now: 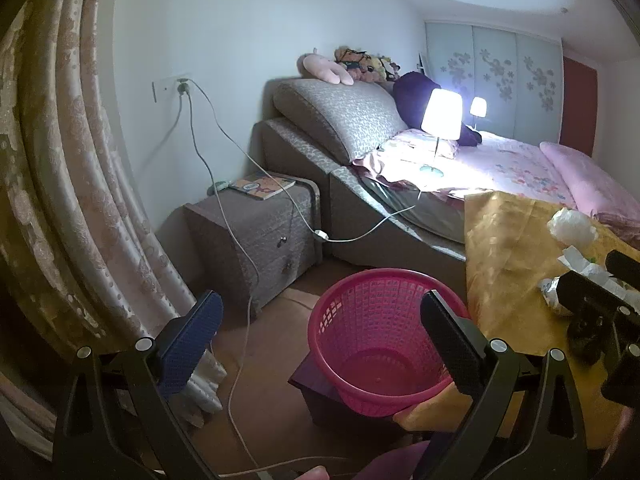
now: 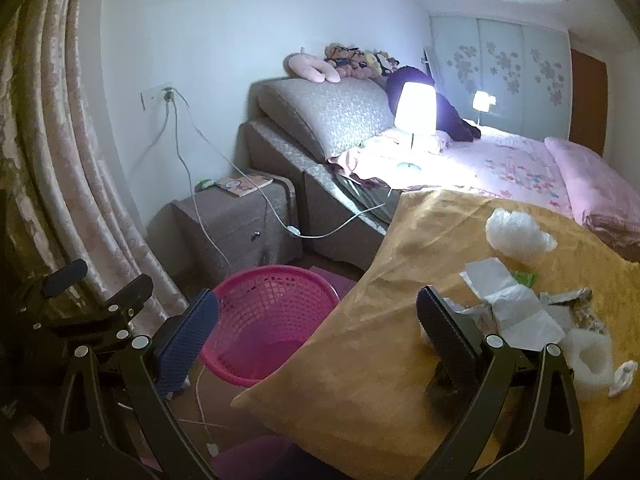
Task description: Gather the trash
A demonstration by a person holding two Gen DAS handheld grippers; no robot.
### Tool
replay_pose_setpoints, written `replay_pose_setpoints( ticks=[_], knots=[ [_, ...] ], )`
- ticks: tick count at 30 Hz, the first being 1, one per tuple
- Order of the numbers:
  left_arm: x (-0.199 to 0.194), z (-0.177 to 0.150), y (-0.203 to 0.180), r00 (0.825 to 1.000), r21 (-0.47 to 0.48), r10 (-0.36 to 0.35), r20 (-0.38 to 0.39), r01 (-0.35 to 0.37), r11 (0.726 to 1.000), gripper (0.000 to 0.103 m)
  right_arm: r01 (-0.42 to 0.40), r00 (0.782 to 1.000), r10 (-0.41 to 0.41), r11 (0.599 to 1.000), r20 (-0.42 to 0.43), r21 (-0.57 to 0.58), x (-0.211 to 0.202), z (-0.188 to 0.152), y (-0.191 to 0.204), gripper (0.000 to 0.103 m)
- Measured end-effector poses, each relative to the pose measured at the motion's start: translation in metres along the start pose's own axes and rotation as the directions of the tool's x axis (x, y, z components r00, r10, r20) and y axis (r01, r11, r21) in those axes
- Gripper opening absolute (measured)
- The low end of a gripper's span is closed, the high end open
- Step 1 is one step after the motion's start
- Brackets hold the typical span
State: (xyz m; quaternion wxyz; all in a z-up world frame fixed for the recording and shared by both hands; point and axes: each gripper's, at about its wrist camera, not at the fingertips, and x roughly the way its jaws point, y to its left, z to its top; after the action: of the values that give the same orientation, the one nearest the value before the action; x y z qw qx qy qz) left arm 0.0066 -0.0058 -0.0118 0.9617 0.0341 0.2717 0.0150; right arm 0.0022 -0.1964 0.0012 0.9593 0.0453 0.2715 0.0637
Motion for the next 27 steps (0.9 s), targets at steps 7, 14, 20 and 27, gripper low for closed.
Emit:
replay_pose_setpoints(
  ticks=[7, 14, 20, 27],
  knots=[
    [0.001, 0.0, 0.001, 1.0, 0.002, 0.002, 0.0, -0.002, 1.0, 0.095, -0.002, 1.0, 0.002, 1.0, -0.003, -0.019, 0.002, -0.002, 0.003, 0.096],
    [0.002, -0.001, 0.001, 1.0, 0.005, 0.005, -0.002, -0.005, 1.0, 0.095, 0.0, 1.0, 0.001, 0.999, -0.008, 0.042, 0.004, -0.007, 0.001, 0.096],
    [0.003, -0.002, 0.0, 1.0, 0.008, 0.005, -0.011, -0.005, 1.0, 0.095, 0.003, 1.0, -0.002, 0.999, -0.013, 0.053, 0.004, -0.01, 0.001, 0.096],
    [0.006, -0.004, -0.004, 1.0, 0.015, 0.003, -0.021, -0.003, 1.0, 0.095, 0.001, 1.0, 0.0, 0.999, -0.013, 0.046, 0.005, -0.015, 0.003, 0.096]
  ],
)
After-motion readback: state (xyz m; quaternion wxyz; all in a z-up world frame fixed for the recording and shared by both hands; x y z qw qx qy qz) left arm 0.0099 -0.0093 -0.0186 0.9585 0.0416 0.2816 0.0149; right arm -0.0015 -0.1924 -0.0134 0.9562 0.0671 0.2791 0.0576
